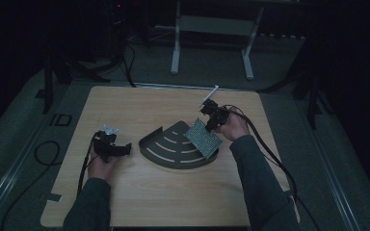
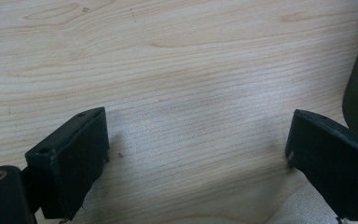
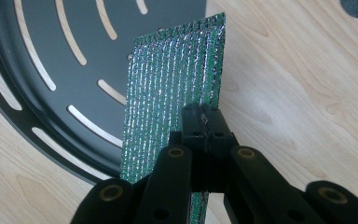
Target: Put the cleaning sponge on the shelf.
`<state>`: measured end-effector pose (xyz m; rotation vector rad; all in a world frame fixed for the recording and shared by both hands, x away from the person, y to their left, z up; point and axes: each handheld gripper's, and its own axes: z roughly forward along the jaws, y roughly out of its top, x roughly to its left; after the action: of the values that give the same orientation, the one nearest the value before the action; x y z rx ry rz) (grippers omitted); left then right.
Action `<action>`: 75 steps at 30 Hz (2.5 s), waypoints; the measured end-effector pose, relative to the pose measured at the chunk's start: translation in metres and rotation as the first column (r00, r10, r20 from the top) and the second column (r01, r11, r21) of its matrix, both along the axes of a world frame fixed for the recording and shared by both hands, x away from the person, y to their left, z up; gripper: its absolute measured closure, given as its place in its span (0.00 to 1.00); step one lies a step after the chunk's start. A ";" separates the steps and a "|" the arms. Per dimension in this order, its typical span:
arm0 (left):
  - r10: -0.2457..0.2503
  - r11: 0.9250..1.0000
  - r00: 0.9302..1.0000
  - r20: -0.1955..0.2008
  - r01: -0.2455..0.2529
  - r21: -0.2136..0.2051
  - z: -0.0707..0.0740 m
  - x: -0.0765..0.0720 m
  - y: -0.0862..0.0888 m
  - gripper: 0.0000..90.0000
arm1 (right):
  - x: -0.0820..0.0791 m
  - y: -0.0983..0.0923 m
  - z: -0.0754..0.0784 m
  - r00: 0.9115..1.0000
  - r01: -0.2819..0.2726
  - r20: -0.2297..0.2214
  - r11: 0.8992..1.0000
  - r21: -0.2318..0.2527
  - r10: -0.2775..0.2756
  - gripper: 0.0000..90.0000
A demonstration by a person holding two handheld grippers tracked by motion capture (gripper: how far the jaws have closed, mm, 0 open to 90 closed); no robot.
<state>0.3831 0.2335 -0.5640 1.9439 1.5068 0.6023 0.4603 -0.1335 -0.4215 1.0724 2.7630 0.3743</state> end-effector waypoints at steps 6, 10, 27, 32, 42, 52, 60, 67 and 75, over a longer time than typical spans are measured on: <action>0.000 1.000 1.000 0.000 0.000 0.000 0.000 0.000 0.000 0.07 | -0.002 0.003 -0.008 1.000 0.000 -0.006 1.000 -0.007 0.000 1.00; 0.000 1.000 1.000 0.000 0.000 0.000 0.000 0.000 0.000 0.07 | -0.004 0.005 -0.010 1.000 0.001 -0.008 1.000 -0.005 -0.001 1.00; 0.000 1.000 1.000 -0.001 0.000 -0.001 0.000 0.000 0.000 0.07 | -0.006 0.008 -0.026 1.000 0.009 -0.022 1.000 0.015 -0.009 1.00; -0.001 1.000 1.000 -0.001 0.001 -0.001 0.000 0.000 0.000 0.07 | -0.005 0.009 -0.029 1.000 0.017 -0.025 1.000 0.015 -0.016 1.00; -0.002 1.000 1.000 -0.002 0.002 0.000 0.000 0.000 0.000 0.07 | -0.005 0.011 -0.034 1.000 0.016 -0.004 1.000 -0.019 -0.016 1.00; -0.002 1.000 1.000 -0.002 0.002 0.000 0.000 0.000 0.000 0.07 | -0.003 0.013 -0.039 1.000 0.020 0.001 0.999 -0.033 -0.020 0.99; -0.002 1.000 1.000 -0.002 0.002 0.000 0.000 0.000 0.000 0.07 | -0.002 0.015 -0.046 1.000 0.023 -0.001 0.998 -0.052 -0.023 0.99; -0.002 1.000 1.000 -0.002 0.002 0.000 0.000 0.000 0.000 0.07 | -0.001 0.014 -0.044 1.000 0.025 0.006 0.998 -0.058 -0.025 1.00; -0.002 1.000 1.000 -0.002 0.002 0.000 0.000 0.000 0.000 0.07 | -0.003 0.009 -0.041 0.999 0.033 0.011 0.999 -0.038 -0.032 0.94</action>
<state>0.3834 0.2334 -0.5639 1.9463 1.5062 0.5997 0.4577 -0.1248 -0.4624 1.1014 2.7285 0.3211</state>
